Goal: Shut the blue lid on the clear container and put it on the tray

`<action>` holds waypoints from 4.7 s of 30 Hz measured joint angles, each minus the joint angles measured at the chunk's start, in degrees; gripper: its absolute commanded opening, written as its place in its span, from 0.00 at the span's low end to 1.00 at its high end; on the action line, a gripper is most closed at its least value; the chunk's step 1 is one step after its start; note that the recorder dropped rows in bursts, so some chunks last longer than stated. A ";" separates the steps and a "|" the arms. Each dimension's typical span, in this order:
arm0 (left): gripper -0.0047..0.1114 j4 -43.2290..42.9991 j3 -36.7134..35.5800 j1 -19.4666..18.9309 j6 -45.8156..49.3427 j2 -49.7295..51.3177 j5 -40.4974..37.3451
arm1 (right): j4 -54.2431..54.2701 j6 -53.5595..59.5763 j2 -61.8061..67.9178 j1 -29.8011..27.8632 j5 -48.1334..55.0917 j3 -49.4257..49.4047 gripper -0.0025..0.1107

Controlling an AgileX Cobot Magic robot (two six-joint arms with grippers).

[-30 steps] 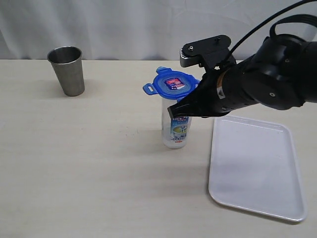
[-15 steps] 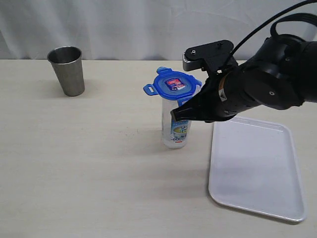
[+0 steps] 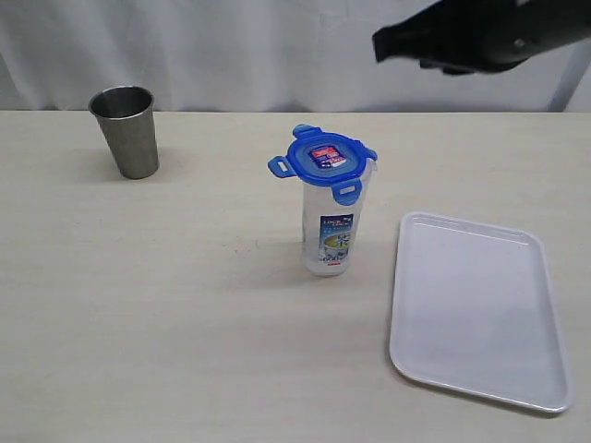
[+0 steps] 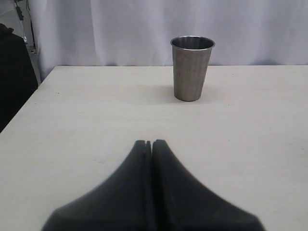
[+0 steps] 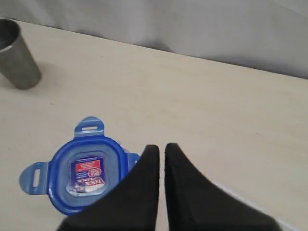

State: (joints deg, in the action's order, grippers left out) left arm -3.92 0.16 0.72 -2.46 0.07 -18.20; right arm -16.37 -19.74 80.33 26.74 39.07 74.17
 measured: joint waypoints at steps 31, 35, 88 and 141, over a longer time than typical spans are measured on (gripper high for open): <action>0.11 -1.80 0.00 0.00 -0.01 0.00 5.86 | 74.70 72.43 1.86 -34.38 11.58 -6.33 0.20; 0.11 1.88 0.00 0.00 -1.31 0.00 18.86 | 74.89 73.44 1.86 -34.38 10.91 -7.01 0.20; 0.04 -49.73 49.74 27.93 -41.77 98.43 35.90 | 88.74 96.49 18.92 -34.38 7.37 -12.90 0.19; 0.69 -49.35 44.06 20.66 -28.07 95.71 49.67 | 74.27 84.95 14.72 -12.66 -0.29 -5.54 0.19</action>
State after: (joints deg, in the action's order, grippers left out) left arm -53.27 44.22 21.38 -30.54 95.78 31.47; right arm 57.90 65.21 95.04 14.08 38.79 68.64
